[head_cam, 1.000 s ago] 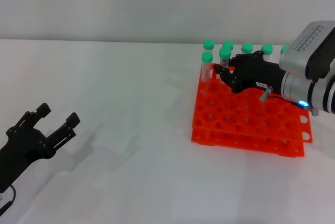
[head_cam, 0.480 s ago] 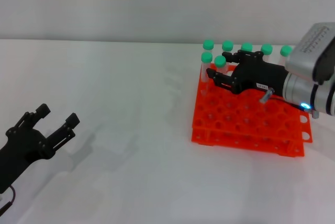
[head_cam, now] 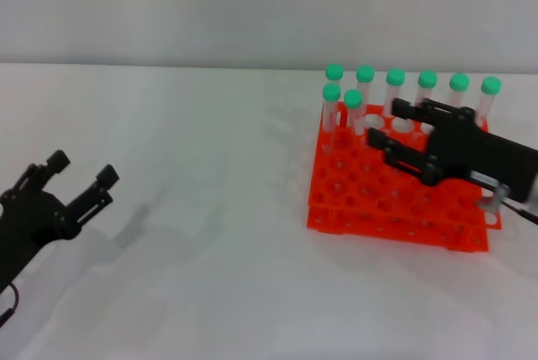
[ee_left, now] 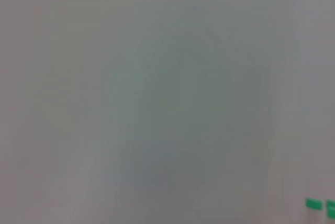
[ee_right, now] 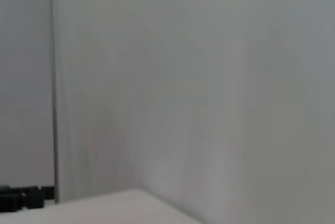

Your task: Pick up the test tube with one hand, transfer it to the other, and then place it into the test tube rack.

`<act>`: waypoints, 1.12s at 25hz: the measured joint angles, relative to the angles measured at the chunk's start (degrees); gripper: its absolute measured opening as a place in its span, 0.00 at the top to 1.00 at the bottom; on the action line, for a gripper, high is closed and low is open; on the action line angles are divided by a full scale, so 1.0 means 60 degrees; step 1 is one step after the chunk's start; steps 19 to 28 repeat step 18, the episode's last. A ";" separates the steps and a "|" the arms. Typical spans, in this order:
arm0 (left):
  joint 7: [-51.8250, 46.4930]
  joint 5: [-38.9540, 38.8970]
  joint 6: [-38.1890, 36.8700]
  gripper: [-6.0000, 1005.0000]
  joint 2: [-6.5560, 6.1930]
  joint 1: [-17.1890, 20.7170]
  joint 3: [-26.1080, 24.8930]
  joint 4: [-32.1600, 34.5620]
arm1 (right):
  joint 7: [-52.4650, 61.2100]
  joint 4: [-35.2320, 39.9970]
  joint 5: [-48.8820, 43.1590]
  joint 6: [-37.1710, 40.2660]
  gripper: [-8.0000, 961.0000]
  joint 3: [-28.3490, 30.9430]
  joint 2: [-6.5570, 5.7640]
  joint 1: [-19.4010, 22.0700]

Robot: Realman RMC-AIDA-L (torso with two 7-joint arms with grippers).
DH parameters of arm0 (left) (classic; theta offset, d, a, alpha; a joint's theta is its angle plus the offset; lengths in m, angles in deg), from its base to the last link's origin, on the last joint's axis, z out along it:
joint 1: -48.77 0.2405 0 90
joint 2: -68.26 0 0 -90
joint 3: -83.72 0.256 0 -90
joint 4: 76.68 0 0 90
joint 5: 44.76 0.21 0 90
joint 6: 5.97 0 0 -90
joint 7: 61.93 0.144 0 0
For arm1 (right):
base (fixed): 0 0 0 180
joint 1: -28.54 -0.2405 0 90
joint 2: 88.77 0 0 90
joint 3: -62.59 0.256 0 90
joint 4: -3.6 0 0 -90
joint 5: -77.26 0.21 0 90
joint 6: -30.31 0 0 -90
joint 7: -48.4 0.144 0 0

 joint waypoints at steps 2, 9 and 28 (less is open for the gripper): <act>0.0193 -0.0306 -0.0003 0.11 0.0024 -0.0004 -0.0002 0.0041 | -0.0255 -0.0015 -0.0002 0.0779 0.40 0.0462 0.0015 0.0458; 0.1161 -0.1456 0.0055 0.11 0.0045 0.0070 -0.0210 0.0738 | -0.1455 -0.0963 0.0122 0.3025 0.40 0.2868 0.0100 0.1993; 0.2206 -0.2628 0.0276 0.11 0.0056 0.0096 -0.0752 0.1621 | -0.2293 -0.2663 0.0073 0.4923 0.40 0.5849 -0.0033 0.2794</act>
